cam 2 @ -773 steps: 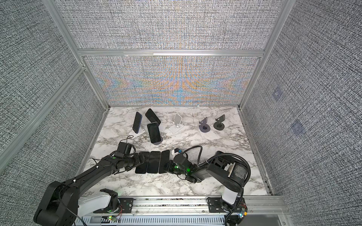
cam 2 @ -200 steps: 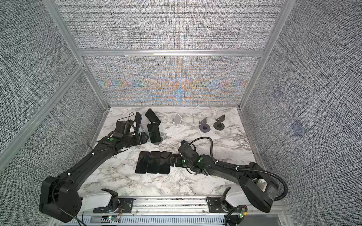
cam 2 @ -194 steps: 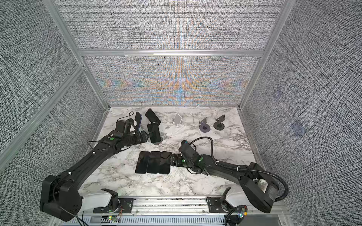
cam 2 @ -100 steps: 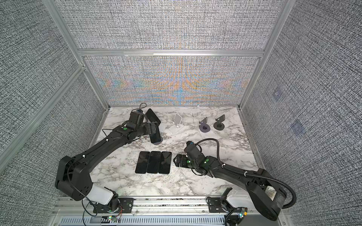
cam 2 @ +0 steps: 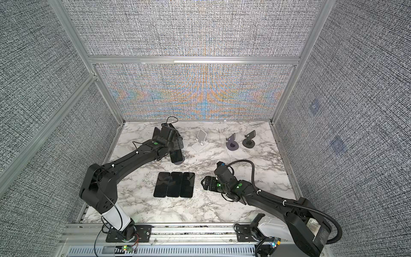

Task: Remove the phone from the phone stand
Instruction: 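Raise the left gripper toward the stands while the right gripper draws back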

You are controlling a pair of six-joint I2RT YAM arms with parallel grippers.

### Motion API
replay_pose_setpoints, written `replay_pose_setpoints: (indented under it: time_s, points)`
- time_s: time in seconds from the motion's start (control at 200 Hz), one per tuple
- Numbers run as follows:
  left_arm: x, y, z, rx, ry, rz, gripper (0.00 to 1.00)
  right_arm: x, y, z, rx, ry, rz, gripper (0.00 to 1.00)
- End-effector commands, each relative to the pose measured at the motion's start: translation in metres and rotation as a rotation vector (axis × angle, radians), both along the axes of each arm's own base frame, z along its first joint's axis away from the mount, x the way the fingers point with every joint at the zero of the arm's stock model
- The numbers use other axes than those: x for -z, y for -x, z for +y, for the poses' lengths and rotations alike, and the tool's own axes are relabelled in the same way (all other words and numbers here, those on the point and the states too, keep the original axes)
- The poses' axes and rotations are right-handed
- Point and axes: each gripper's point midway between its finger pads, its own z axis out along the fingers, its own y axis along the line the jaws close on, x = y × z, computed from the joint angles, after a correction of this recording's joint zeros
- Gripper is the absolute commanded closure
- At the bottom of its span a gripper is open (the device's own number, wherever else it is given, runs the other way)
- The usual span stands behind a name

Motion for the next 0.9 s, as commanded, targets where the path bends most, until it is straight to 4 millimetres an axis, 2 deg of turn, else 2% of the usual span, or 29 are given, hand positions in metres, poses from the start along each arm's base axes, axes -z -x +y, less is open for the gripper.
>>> replay_pose_setpoints:
  time_s: [0.0,0.555,0.895]
  points:
    - [0.004,-0.006,0.002,-0.025,-0.015,0.004,0.01,0.000,-0.001,-0.001,0.005,-0.011,-0.008,0.14]
    - [0.027,-0.009,0.002,-0.051,-0.035,0.041,0.03,0.005,0.000,-0.011,0.022,-0.021,-0.007,0.14]
    - [0.033,-0.008,0.007,-0.083,-0.060,0.066,0.16,0.008,0.001,-0.012,0.024,-0.020,-0.002,0.14]
